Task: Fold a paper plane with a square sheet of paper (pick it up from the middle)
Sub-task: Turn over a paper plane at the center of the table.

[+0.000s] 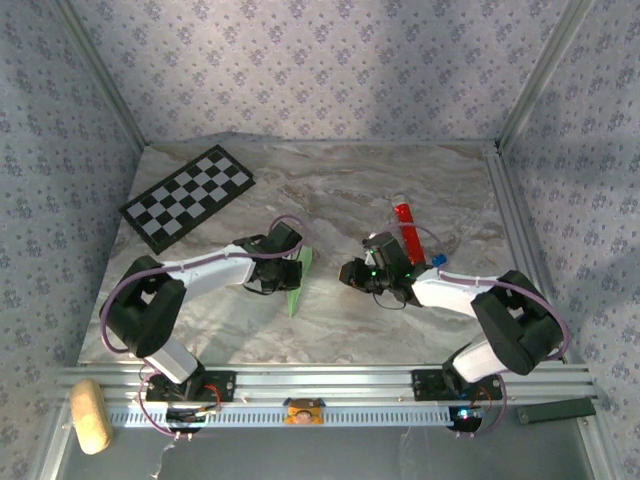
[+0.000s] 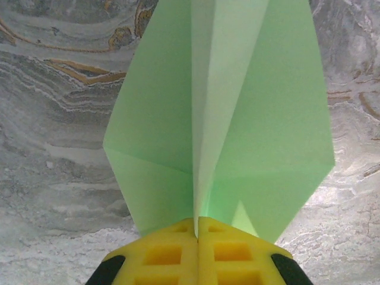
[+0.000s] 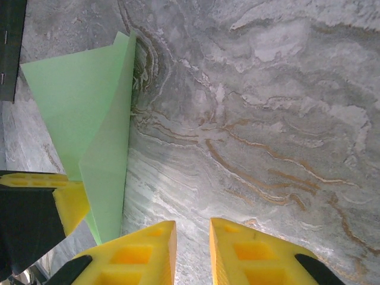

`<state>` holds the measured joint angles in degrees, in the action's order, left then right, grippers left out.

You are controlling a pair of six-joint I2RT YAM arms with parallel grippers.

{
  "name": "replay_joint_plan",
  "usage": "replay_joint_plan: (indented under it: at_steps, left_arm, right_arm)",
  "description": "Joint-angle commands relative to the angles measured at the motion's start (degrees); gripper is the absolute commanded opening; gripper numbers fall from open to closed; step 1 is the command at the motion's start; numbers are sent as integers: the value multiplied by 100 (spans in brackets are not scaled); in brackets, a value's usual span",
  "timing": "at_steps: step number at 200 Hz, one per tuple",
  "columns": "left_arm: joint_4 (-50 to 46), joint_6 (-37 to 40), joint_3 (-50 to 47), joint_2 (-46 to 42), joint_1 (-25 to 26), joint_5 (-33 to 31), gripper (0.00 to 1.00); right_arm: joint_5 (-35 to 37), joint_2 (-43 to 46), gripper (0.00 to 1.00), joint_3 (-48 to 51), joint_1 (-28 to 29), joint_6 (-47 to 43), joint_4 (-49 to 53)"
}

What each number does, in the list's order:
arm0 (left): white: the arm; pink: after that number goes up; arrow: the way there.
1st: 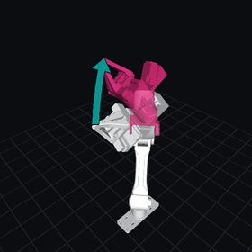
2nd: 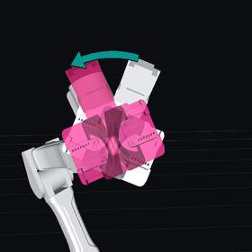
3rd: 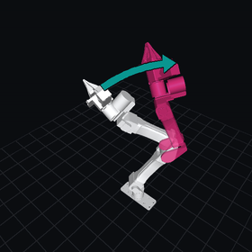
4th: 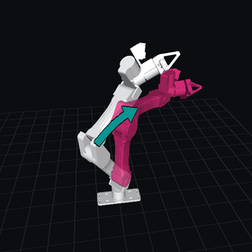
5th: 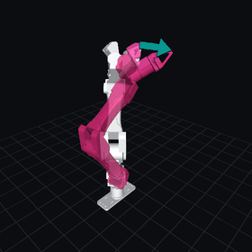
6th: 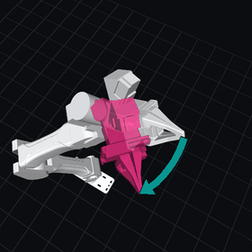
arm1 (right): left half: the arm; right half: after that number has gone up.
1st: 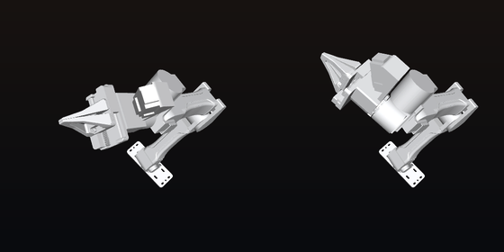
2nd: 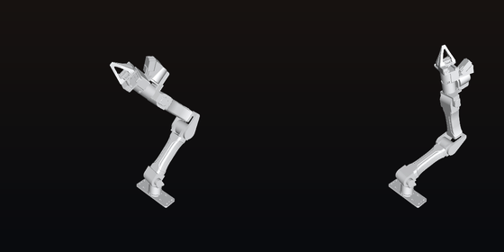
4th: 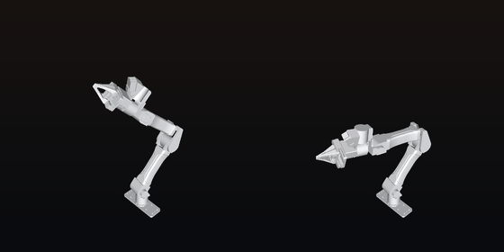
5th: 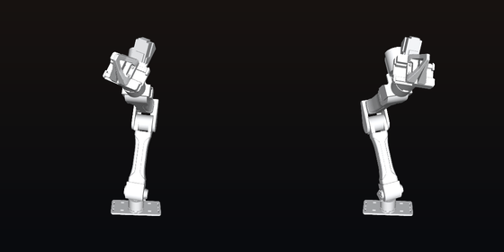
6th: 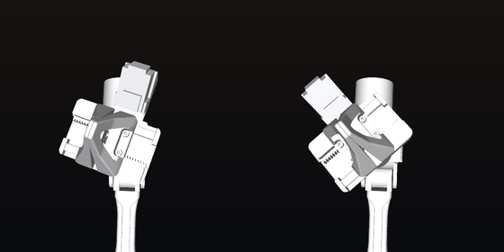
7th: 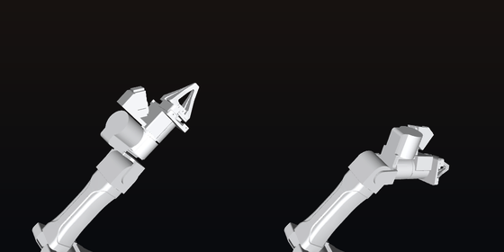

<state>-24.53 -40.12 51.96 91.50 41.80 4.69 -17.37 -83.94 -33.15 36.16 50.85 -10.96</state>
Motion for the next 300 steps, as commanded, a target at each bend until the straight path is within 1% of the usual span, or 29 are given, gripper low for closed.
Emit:
replay_joint_plan:
  at_steps: [1, 100, 158, 197, 227, 248, 300]
  left_arm:
    - [-213, 49, 182, 78, 24, 24, 6]
    - [-197, 111, 257, 150, 28, 153, 12]
    - [-117, 175, 290, 205, 47, 280, 13]
    - [-113, 226, 357, 306, 88, 329, 13]
    - [-137, 233, 388, 307, 118, 323, 9]
    - [-243, 206, 427, 233, 144, 153, 6]
    - [-855, 221, 691, 260, 314, -785, 5]
  right_arm:
    - [-37, -133, 23, -145, 43, 92, -46]
    - [-74, -272, 25, -192, 53, 151, -115]
    - [-101, -328, 26, -210, 65, 152, -135]
    - [-92, -325, 26, -202, 70, 145, -126]
    - [-83, -331, 26, -200, 66, 135, -100]
    - [-76, -326, 26, -210, 67, 126, -92]
    - [-73, -327, 25, -184, 84, 162, -170]
